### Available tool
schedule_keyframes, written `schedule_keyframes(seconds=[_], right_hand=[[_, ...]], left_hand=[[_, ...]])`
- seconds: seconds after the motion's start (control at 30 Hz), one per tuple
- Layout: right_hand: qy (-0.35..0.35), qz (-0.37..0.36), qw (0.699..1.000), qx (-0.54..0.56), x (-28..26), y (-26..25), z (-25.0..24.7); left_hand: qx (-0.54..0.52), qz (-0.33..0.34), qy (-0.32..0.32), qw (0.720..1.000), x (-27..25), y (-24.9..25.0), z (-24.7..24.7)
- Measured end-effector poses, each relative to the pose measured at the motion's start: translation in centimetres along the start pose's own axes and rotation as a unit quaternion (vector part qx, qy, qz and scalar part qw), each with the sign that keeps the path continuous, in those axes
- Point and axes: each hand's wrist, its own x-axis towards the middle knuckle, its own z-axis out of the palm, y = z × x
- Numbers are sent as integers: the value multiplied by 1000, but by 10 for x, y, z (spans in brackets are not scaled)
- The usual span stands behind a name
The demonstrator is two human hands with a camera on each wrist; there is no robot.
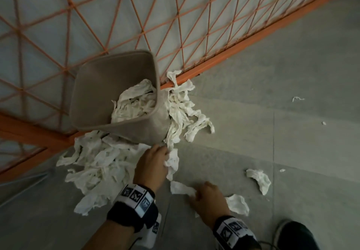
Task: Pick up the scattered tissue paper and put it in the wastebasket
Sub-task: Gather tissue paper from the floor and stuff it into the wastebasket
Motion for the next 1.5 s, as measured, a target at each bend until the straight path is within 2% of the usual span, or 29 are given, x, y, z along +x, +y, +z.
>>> schedule_keyframes(seconds=[0.1,0.17,0.27,0.4,0.53,0.6,0.7,0.8,0.9,1.0,1.07,1.13,1.2,1.27,1.37,1.43,1.5], right_hand=[[65,4,990,129,-2,4,-13],[115,-2,978,176,-5,12,-23],[197,-5,967,162,-8,31,-38],[205,43,972,108,-9,58,-49],[220,75,956,178,-6,75,-42],[228,101,947,201,-4,79,-41],[231,106,947,197,0,79,-42],[233,120,933,246,9,72,-45],[218,132,913,318,19,55,-54],[203,117,907,349,26,34,-67],[193,102,918,332,35,19,-73],[194,68,936,286,45,6,-76],[180,8,960,215,55,-6,-76],[133,-54,985,95,66,-16,-72],[74,-114,988,-68,79,-26,-60],[80,-125,985,-90,80,-23,-51],[114,-125,983,-72,76,-15,-45]], left_hand=[[-18,42,1,999,25,24,-2],[11,53,-16,998,45,36,7],[80,29,-70,994,73,45,17],[122,-2,-123,985,91,33,22],[112,38,-70,991,85,14,23],[82,44,-67,993,79,13,23],[18,20,-48,998,62,16,18],[-49,14,18,999,39,20,11],[-146,-35,66,986,18,19,1],[-143,-54,91,984,4,8,-4],[-139,-62,77,985,-4,1,-4],[-135,-61,20,989,-14,-4,1],[-122,-47,-49,990,-23,-9,12],[-103,-38,-99,989,-29,-15,24],[-87,-32,-106,990,-34,-22,36],[-65,-29,-80,994,-32,-19,34],[-49,-25,-43,998,-25,-12,26]])
